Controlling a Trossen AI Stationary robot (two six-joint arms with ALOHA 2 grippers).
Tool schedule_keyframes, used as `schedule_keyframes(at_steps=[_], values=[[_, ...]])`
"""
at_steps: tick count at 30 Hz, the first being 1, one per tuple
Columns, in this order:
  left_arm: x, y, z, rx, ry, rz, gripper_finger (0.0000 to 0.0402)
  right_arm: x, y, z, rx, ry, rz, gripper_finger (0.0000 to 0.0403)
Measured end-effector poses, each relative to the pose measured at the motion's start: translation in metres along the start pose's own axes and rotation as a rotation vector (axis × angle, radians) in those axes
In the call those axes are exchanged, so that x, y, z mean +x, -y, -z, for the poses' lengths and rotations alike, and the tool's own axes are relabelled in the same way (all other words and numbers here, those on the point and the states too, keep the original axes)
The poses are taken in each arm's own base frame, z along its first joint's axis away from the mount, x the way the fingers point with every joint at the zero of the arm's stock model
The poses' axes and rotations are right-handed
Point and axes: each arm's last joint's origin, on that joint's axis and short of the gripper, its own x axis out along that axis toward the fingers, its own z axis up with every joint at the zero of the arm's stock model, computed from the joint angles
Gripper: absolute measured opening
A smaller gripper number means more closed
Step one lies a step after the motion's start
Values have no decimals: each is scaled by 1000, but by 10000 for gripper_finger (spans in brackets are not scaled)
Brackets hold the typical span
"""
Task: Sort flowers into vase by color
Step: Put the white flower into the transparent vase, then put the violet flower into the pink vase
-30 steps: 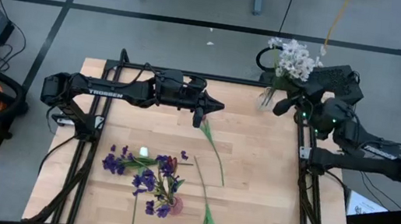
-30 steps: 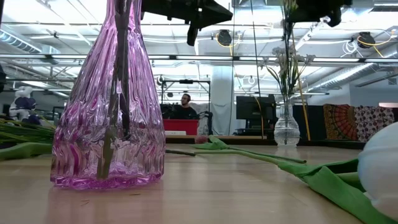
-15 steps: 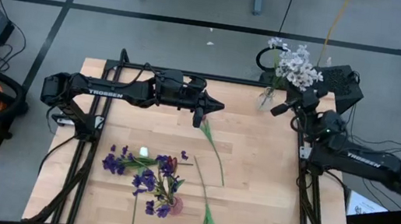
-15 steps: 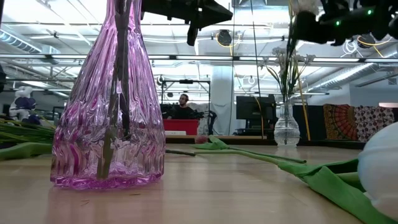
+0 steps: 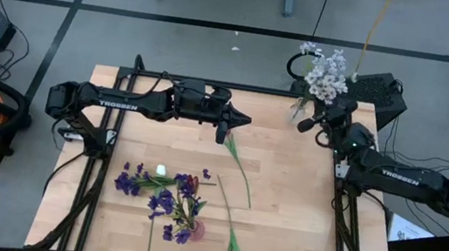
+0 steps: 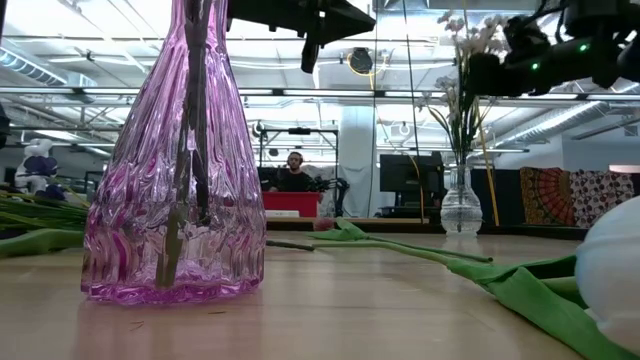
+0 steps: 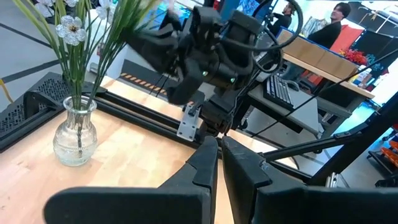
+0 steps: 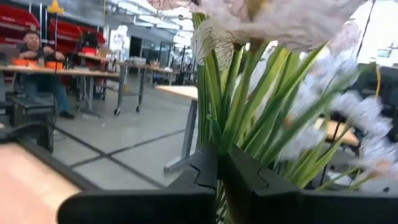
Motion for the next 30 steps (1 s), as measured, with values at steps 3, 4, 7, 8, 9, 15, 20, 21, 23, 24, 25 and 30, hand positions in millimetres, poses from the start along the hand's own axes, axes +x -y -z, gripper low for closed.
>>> schedule_keyframes(at_steps=[3,4,7,8,9,15,20,21,23,24,25,30], values=[[0,2,1,1,-2,6,29,5,-4,10,-22,-70,-2,21],[1,4,1,1,-4,10,29,6,-5,14,-23,-98,3,27],[1,7,3,3,-8,19,29,10,-6,23,25,-161,63,49],[1,8,3,3,-9,22,29,10,-6,25,45,-175,80,57],[2,9,3,3,-10,25,29,10,-6,26,57,-183,83,66],[2,14,6,5,-16,39,29,8,-6,23,69,-171,70,121],[3,16,7,4,-27,42,29,-1,-7,17,79,-157,31,163],[3,16,8,3,-33,39,29,-3,-7,14,82,-160,22,169],[3,15,10,-3,-54,34,29,-5,-6,5,96,-181,4,176],[3,15,11,-5,-66,37,29,-7,-6,0,105,-198,-6,177],[2,15,12,-7,-80,42,29,-8,-5,-5,113,-222,-17,177],[2,15,15,-15,-131,86,29,-14,-3,-37,194,-343,-136,169]])
